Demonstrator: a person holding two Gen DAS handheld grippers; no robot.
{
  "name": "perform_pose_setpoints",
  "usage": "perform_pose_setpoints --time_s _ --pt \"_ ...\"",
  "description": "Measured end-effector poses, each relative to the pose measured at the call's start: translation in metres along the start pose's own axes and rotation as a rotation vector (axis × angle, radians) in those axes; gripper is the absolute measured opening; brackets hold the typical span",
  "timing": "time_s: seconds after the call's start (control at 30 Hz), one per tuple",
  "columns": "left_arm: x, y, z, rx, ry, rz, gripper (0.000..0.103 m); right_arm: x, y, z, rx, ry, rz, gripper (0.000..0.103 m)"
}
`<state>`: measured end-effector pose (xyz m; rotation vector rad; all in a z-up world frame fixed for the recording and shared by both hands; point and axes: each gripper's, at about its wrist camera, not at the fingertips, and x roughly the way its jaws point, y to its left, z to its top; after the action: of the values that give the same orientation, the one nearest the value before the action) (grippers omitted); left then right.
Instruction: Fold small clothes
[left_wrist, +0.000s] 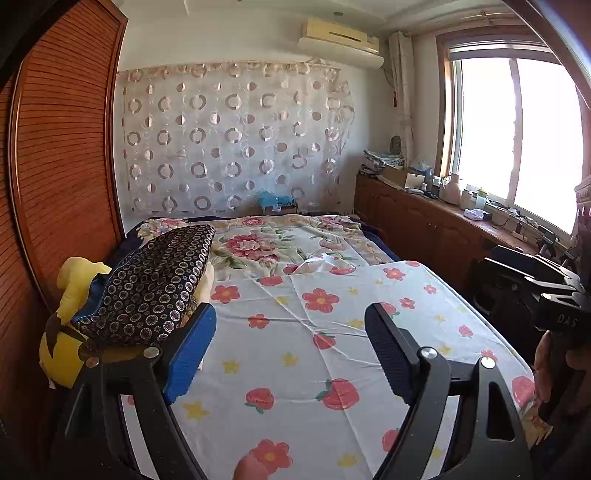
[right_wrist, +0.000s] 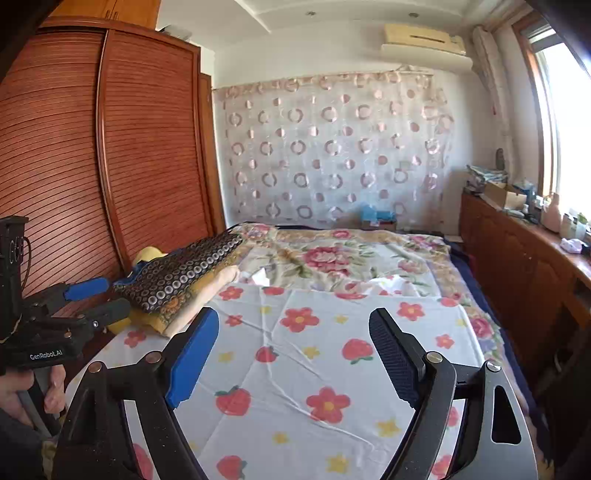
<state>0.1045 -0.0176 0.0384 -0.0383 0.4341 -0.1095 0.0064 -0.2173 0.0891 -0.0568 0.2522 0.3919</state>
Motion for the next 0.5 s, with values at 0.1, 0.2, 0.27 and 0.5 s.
perform_pose_setpoints --time_s 0.1,0.2,0.27,0.5 --pt "-0.003 -0.006 0.006 0.015 -0.006 0.023 0.083 -0.013 0.008 -0.006 0.006 -0.032 -0.035 0.085" --pt "-0.009 -0.011 0.013 0.026 -0.025 0.052 0.083 -0.024 0.014 -0.012 0.024 -0.064 -0.046 0.085" --pt "-0.014 -0.011 0.015 0.023 -0.036 0.047 0.083 -0.033 0.02 -0.015 0.028 -0.086 -0.062 0.085" --pt "-0.026 -0.011 0.02 0.014 -0.074 0.045 0.083 -0.032 0.031 -0.034 0.039 -0.107 -0.076 0.085"
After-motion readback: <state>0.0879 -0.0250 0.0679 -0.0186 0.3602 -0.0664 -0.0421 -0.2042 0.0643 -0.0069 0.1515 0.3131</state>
